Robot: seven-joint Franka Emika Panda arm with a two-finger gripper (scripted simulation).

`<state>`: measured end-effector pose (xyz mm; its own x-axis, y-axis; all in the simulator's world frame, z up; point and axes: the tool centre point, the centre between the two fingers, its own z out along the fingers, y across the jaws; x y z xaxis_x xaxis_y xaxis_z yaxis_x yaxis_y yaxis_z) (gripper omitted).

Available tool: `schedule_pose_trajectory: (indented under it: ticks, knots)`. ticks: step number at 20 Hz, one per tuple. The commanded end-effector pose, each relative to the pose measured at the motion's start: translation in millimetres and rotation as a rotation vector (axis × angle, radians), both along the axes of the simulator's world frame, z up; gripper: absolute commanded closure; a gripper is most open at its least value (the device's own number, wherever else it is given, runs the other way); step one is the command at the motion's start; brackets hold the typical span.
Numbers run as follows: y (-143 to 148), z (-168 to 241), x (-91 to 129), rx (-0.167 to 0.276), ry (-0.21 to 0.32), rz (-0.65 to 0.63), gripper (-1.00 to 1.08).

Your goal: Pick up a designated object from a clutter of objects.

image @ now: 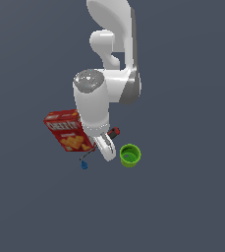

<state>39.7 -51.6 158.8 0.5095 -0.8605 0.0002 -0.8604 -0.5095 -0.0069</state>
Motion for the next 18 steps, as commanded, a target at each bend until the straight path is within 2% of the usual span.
schedule_pose_trajectory:
  ticks: [1, 18]
  knots:
    - [-9, 20, -12, 0.0, -0.001, -0.001, 1.08]
    - [-74, 165, -99, -0.001, 0.004, -0.004, 1.08]
